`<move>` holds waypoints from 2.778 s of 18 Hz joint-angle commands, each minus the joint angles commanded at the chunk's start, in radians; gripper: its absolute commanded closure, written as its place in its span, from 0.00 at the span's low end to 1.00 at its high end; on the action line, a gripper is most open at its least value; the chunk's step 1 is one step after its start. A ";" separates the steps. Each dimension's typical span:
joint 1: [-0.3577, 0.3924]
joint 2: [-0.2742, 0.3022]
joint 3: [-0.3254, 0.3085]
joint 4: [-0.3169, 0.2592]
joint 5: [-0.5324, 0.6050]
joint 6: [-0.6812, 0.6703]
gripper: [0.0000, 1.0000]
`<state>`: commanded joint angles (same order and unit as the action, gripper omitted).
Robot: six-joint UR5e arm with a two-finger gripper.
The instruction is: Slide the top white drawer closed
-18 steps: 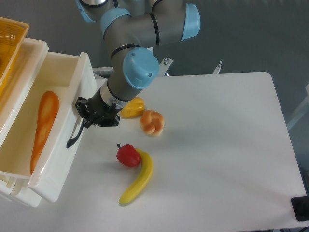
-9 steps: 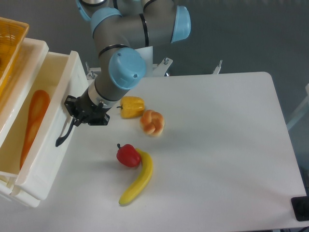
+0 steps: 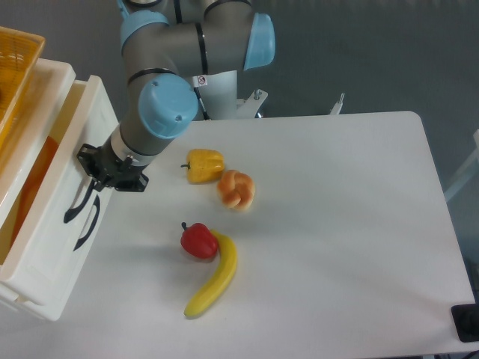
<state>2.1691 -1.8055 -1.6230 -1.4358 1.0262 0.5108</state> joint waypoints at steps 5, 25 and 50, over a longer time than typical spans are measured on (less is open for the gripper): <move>-0.020 -0.008 0.000 0.000 0.003 0.000 1.00; 0.155 -0.012 0.077 0.011 0.147 0.000 0.39; 0.541 -0.262 0.129 0.339 0.471 0.717 0.00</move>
<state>2.7104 -2.0678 -1.4940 -1.0968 1.4970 1.2280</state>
